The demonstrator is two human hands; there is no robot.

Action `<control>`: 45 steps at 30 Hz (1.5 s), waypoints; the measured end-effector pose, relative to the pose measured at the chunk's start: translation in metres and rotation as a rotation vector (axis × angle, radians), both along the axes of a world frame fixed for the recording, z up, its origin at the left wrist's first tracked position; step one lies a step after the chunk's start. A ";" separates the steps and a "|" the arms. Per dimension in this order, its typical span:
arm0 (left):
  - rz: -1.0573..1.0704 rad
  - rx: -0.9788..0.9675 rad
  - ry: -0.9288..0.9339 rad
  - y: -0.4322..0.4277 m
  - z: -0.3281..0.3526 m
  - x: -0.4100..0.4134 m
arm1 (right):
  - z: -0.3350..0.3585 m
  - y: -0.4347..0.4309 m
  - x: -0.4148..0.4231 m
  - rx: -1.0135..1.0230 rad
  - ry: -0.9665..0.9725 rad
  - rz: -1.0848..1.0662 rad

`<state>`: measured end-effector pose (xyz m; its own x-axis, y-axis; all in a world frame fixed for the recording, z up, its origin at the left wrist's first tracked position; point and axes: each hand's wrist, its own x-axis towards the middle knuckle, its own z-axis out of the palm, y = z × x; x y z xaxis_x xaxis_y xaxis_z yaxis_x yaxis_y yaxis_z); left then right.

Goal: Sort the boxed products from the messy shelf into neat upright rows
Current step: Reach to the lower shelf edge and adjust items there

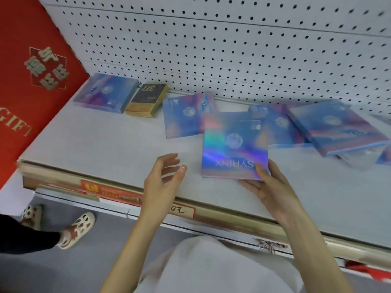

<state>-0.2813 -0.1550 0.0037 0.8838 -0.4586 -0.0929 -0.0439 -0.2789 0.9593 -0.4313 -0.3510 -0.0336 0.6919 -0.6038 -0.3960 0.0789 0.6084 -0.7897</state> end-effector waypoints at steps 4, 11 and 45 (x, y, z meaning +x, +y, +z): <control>0.035 -0.110 0.033 -0.002 0.016 0.009 | 0.007 -0.009 -0.010 -0.055 -0.025 0.111; 0.010 -0.087 0.063 -0.010 0.022 0.018 | 0.029 -0.017 0.006 -0.211 0.088 0.197; 0.004 -0.145 0.214 0.149 -0.001 0.169 | 0.050 0.159 0.257 0.051 0.063 0.000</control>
<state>-0.1121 -0.0062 0.0025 0.8531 -0.4770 -0.2115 0.1652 -0.1376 0.9766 -0.1742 -0.1925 0.0163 0.6650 -0.5815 -0.4686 0.0302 0.6478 -0.7612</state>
